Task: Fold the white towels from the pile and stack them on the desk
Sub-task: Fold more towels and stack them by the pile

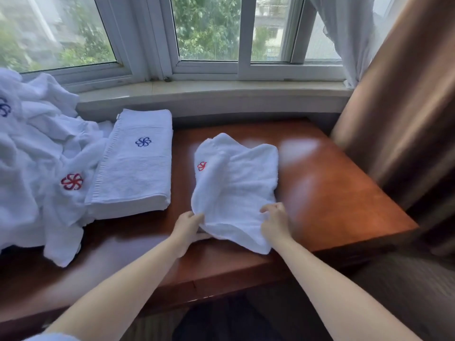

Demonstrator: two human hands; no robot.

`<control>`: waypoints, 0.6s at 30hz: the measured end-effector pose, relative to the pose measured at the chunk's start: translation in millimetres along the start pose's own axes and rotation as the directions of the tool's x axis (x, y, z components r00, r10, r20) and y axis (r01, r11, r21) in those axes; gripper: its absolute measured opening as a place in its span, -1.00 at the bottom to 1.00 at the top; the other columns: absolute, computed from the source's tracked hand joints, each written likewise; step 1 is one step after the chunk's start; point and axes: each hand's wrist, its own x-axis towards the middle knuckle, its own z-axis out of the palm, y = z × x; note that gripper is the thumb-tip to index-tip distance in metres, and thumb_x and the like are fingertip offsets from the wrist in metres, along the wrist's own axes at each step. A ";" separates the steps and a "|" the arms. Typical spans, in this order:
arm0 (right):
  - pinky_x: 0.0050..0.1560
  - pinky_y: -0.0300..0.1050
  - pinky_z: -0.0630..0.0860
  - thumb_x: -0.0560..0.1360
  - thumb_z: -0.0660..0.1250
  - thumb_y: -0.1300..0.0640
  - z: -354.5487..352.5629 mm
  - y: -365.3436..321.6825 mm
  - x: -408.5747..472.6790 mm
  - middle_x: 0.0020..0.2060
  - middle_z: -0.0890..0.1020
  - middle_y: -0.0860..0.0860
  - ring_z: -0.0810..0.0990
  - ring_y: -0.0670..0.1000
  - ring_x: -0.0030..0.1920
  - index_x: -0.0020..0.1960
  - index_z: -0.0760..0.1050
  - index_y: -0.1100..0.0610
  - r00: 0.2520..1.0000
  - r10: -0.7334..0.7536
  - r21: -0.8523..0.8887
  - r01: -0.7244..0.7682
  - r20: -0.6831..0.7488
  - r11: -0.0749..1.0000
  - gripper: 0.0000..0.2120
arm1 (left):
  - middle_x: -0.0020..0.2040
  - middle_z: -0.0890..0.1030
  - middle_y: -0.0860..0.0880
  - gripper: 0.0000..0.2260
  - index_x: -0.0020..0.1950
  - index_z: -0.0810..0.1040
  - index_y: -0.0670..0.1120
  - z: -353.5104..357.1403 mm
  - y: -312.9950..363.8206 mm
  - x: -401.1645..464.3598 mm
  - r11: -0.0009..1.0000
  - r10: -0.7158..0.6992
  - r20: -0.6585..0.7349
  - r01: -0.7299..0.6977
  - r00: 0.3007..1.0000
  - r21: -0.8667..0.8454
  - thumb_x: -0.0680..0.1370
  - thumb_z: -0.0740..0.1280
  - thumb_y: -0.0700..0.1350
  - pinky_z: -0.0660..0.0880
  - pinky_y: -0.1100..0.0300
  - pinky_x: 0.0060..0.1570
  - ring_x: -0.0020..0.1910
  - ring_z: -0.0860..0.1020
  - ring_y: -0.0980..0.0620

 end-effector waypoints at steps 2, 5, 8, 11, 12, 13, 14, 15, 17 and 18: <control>0.09 -0.12 0.38 0.46 0.22 0.28 -19.8 10.3 7.6 0.17 0.44 0.00 0.50 0.13 0.08 0.05 0.53 -0.01 0.978 0.162 -0.104 -0.176 -0.131 0.979 -0.73 | -0.20 0.65 -0.22 -0.95 -0.09 0.53 -0.29 -1.4 -8.5 -7.2 0.987 -0.163 0.231 0.161 0.959 0.026 0.49 0.29 -0.36 0.60 0.11 -0.30 -0.26 0.68 -0.10; 0.20 -0.04 0.25 0.47 0.22 0.26 -30.1 16.0 10.8 0.17 0.45 0.01 0.34 0.10 0.21 0.08 0.56 0.01 0.959 0.122 -0.360 -0.211 -0.256 0.909 -0.73 | -0.14 0.68 -0.24 -0.89 -0.07 0.57 -0.29 -2.2 -1.6 -6.0 0.965 -0.218 0.223 0.244 0.950 -0.095 0.50 0.26 -0.39 0.61 0.13 -0.31 -0.20 0.69 -0.18; 0.27 -0.06 0.22 0.46 0.20 0.28 -22.5 0.5 7.2 0.26 0.44 -0.01 0.34 0.07 0.28 0.23 0.48 0.04 0.987 -0.037 -0.273 -0.007 -0.156 0.962 -0.62 | -0.06 0.68 -0.18 -0.82 0.06 0.58 -0.17 6.5 5.4 0.4 0.923 -0.123 -0.001 0.113 0.992 -0.368 0.50 0.27 -0.30 0.62 0.11 -0.22 -0.10 0.67 -0.17; 0.37 -0.07 0.18 0.56 0.17 0.09 2.0 -17.6 -10.1 0.43 0.33 0.01 0.28 0.07 0.40 0.39 0.36 0.05 0.978 -0.178 -0.203 0.198 0.111 0.959 -0.60 | 0.03 0.65 -0.08 -0.78 0.17 0.55 -0.12 18.8 13.0 -1.5 0.818 -0.002 -0.047 -0.025 0.999 -0.575 0.54 0.28 -0.16 0.57 0.13 -0.11 0.01 0.62 -0.07; 0.42 -0.04 0.11 0.58 0.14 -0.01 10.5 -17.7 -16.7 0.49 0.23 0.02 0.18 0.06 0.47 0.44 0.29 0.02 0.962 -0.212 -0.228 0.248 0.171 0.942 -0.57 | 0.03 0.64 -0.08 -0.77 0.18 0.55 -0.13 20.3 18.2 -1.5 0.772 0.000 -0.053 -0.034 0.999 -0.634 0.54 0.29 -0.12 0.57 0.14 -0.11 -0.01 0.62 -0.05; 0.48 -0.02 0.02 0.60 0.09 -0.09 16.6 -14.5 -21.5 0.54 0.11 0.01 0.06 0.05 0.52 0.49 0.21 -0.01 0.950 -0.227 -0.247 0.277 0.213 0.928 -0.52 | 0.02 0.64 -0.09 -0.76 0.18 0.54 -0.14 18.9 24.1 0.0 0.729 -0.001 -0.077 -0.052 0.997 -0.682 0.54 0.30 -0.11 0.56 0.14 -0.10 -0.02 0.61 -0.03; 0.50 -0.01 -0.07 0.60 0.04 -0.14 20.0 -9.3 -23.9 0.56 0.01 -0.02 -0.05 0.02 0.54 0.53 0.12 -0.04 0.943 -0.229 -0.265 0.291 0.242 0.919 -0.48 | 0.01 0.63 -0.09 -0.77 0.17 0.53 -0.15 16.1 30.5 1.9 0.698 -0.005 -0.118 -0.081 0.993 -0.711 0.54 0.30 -0.15 0.57 0.14 -0.09 -0.04 0.61 -0.02; 0.51 -0.02 -0.14 0.61 0.00 -0.15 20.5 -3.8 -24.0 0.56 -0.06 -0.04 -0.12 0.00 0.55 0.55 0.04 -0.06 0.938 -0.229 -0.280 0.301 0.262 0.912 -0.46 | 0.00 0.63 -0.10 -0.79 0.16 0.53 -0.16 12.2 37.2 2.7 0.680 -0.009 -0.164 -0.114 0.986 -0.724 0.53 0.31 -0.21 0.57 0.14 -0.06 -0.04 0.60 -0.02; 0.51 -0.03 -0.18 0.61 -0.01 -0.13 16.4 4.4 -21.6 0.56 -0.11 -0.07 -0.17 -0.03 0.55 0.56 -0.02 -0.08 0.926 -0.235 -0.293 0.322 0.294 0.900 -0.46 | -0.03 0.59 -0.12 -0.80 0.07 0.52 -0.18 2.8 49.0 4.3 0.680 -0.004 -0.225 -0.163 0.974 -0.715 0.48 0.29 -0.37 0.56 0.15 -0.04 -0.06 0.58 -0.02; 0.51 -0.04 -0.19 0.61 0.00 -0.11 13.0 6.8 -20.6 0.56 -0.11 -0.08 -0.17 -0.04 0.55 0.56 -0.02 -0.08 0.921 -0.239 -0.287 0.330 0.308 0.899 -0.45 | -0.05 0.57 -0.12 -0.79 0.00 0.50 -0.18 -0.4 53.6 3.6 0.693 0.002 -0.233 -0.170 0.972 -0.700 0.46 0.26 -0.43 0.56 0.14 -0.03 -0.07 0.56 -0.02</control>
